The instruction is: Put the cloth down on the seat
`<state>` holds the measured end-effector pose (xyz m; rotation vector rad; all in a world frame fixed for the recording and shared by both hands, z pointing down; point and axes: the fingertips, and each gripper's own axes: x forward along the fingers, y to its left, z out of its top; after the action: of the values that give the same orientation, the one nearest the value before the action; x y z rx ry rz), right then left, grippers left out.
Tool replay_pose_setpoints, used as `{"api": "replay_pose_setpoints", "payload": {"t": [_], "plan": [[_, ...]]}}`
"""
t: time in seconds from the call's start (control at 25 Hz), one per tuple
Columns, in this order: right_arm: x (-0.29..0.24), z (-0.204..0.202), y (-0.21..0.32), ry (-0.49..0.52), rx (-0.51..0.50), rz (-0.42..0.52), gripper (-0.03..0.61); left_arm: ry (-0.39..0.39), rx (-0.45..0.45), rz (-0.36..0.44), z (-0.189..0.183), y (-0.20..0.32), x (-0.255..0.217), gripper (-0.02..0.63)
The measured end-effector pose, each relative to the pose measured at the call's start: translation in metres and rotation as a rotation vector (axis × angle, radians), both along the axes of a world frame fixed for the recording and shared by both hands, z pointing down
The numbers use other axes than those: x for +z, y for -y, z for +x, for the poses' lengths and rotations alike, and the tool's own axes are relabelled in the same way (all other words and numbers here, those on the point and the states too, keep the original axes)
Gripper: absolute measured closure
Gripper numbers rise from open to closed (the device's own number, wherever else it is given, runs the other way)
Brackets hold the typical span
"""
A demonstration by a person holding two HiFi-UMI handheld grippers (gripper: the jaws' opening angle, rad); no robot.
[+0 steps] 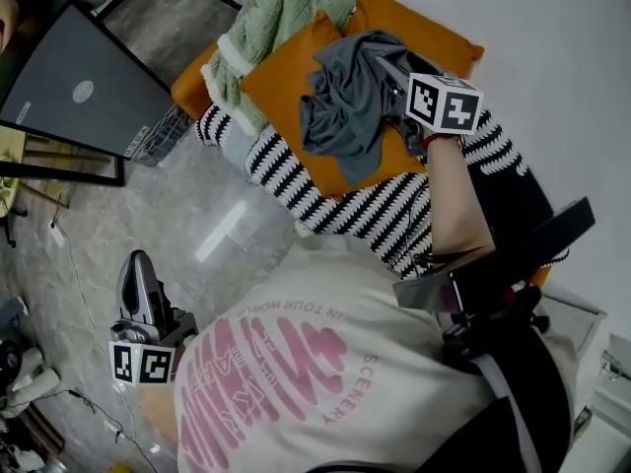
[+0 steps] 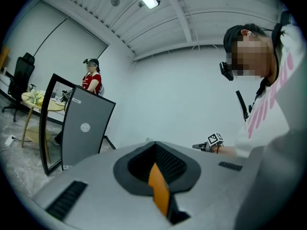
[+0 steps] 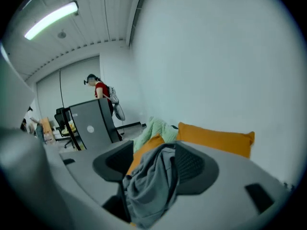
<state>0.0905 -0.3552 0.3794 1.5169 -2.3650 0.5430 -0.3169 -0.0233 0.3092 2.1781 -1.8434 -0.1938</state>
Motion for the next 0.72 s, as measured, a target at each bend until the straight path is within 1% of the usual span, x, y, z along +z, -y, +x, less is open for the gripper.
{"api": "replay_pose_setpoints", "payload": {"t": [0.04,0.16,0.24,0.36,0.44,0.6,0.72], "plan": [[-0.005,0.0,-0.005,0.033,0.005,0.011,0.322,-0.001,0.014,0.002,0.002,0.001,0.001,0.604],[-0.013,-0.002,-0.025,0.11,0.021,0.02,0.445,0.002,0.062,0.007,0.007,0.002,0.004,0.604],[-0.012,-0.008,-0.041,0.166,0.017,0.001,0.499,0.017,0.108,0.011,0.013,0.0,0.004,0.604],[-0.004,-0.024,-0.064,0.252,-0.028,-0.048,0.536,0.065,0.172,0.013,0.025,-0.004,0.004,0.604],[0.001,-0.035,-0.079,0.308,-0.05,-0.072,0.553,0.078,0.199,0.017,0.032,-0.007,0.004,0.604],[0.008,-0.057,-0.108,0.403,-0.085,-0.101,0.558,0.043,0.233,0.022,0.037,-0.015,0.009,0.604],[0.014,-0.078,-0.13,0.439,-0.125,-0.12,0.561,0.011,0.245,0.021,0.039,-0.022,0.014,0.604]]}}
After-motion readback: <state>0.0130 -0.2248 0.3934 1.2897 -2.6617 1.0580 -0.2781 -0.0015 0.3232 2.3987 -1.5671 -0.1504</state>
